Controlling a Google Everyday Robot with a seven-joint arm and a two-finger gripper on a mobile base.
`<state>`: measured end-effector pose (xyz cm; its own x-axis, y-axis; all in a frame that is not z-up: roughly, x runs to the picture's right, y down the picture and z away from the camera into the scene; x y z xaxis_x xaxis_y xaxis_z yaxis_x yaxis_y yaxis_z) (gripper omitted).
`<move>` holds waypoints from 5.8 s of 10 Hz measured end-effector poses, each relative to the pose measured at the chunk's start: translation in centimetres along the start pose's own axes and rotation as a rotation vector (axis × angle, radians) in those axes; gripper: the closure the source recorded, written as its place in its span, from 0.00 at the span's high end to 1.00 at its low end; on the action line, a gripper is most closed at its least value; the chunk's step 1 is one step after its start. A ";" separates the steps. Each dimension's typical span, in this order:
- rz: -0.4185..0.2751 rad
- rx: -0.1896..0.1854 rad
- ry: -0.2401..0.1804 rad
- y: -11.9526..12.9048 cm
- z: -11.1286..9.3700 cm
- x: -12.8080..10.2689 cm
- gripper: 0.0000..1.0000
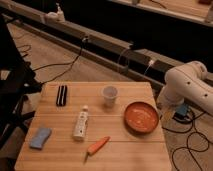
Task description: Place the pepper in the ceramic bowl
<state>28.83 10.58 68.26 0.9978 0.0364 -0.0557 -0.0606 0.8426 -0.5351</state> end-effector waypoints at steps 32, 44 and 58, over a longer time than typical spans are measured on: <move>-0.299 -0.153 -0.434 3.8 -2.0 -19.3 0.65; -0.426 -0.210 -0.530 11.6 7.3 -27.7 0.65; -0.408 -0.239 -0.650 13.2 13.9 -33.6 0.08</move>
<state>-5.07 27.96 74.84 0.7544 0.1183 0.6457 0.3811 0.7220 -0.5775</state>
